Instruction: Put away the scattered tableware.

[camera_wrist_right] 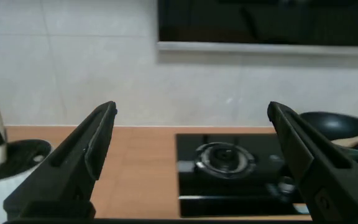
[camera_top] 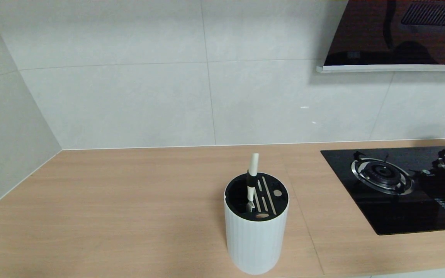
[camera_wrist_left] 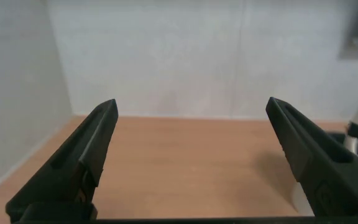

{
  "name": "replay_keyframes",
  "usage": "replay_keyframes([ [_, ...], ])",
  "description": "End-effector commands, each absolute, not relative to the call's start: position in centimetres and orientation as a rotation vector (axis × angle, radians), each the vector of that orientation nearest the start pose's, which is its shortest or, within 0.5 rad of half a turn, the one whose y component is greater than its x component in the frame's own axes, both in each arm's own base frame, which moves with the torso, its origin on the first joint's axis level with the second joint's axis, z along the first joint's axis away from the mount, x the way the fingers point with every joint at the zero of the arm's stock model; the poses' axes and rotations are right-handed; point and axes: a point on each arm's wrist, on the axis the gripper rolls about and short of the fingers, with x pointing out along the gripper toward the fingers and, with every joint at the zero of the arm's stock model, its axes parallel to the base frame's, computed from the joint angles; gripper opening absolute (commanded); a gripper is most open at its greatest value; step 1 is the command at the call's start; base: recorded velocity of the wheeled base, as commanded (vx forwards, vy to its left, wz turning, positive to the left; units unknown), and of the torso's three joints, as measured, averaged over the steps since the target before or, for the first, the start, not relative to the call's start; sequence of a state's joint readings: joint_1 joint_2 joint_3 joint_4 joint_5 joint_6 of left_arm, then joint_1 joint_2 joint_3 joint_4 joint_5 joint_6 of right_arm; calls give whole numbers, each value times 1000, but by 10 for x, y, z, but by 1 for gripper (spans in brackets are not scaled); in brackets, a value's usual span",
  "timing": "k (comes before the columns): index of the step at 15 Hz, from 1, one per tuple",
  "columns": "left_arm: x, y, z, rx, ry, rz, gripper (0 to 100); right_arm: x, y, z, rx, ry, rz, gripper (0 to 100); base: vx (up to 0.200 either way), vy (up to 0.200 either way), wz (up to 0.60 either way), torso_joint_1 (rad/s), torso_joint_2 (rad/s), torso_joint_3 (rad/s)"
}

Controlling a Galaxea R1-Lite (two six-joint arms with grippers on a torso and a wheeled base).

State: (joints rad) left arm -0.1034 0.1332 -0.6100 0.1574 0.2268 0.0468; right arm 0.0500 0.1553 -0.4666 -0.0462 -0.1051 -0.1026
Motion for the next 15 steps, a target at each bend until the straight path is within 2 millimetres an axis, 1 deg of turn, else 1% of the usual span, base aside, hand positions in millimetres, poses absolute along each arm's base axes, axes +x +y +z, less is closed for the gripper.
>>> replay_keyframes([
  [1, -86, 8, 205, 6, -342, 188, 100, -82, -3, 191, -87, -456, -116, 100, 0, 0, 0, 0, 0, 0],
  [2, -87, 5, 188, 37, -341, 179, 100, -79, -3, 183, -82, -427, -138, 100, 0, 0, 0, 0, 0, 0],
  [3, -78, 4, 175, 37, -303, 182, 100, -74, -3, 178, -66, -400, -160, 100, 0, 0, 0, 0, 0, 0],
  [4, -71, 4, 166, 31, -273, 182, 100, -66, -4, 167, -52, -353, -169, 100, 0, 0, 0, 0, 0, 0],
  [5, -59, 4, 151, 13, -227, 176, 100, -53, -4, 148, -40, -277, -164, 100, 0, 0, 0, 0, 0, 0],
  [6, -44, 4, 128, 5, -177, 173, 100, -38, -4, 118, -45, -165, -163, 100, 0, 0, 0, 0, 0, 0],
  [7, -33, 4, 110, 7, -160, 170, 100, -29, -4, 98, -40, -112, -161, 100, 0, 0, 0, 0, 0, 0],
  [8, -25, 4, 92, 14, -148, 155, 100, -23, -3, 84, -23, -82, -155, 100, 0, 0, 0, 0, 0, 0],
  [9, -24, 3, 89, 6, -128, 143, 100, -23, -3, 83, -12, -68, -149, 100, 0, 0, 0, 0, 0, 0],
  [10, -23, 3, 80, -12, -43, 130, 100, -23, -3, 81, 20, -49, -127, 100, 0, 0, 0, 0, 0, 0],
  [11, -23, 3, 78, -16, -28, 124, 100, -23, -3, 81, 29, -48, -117, 100, 0, 0, 0, 0, 0, 0],
  [12, -23, 1, 78, -22, -22, 57, 100, -23, -2, 77, 33, -10, -73, 100, 0, 0, 0, 0, 0, 0],
  [15, -23, 1, 78, -17, -22, 50, 100, -23, 0, 76, 9, 1, -11, 100, 0, 0, 0, 0, 0, 0],
])
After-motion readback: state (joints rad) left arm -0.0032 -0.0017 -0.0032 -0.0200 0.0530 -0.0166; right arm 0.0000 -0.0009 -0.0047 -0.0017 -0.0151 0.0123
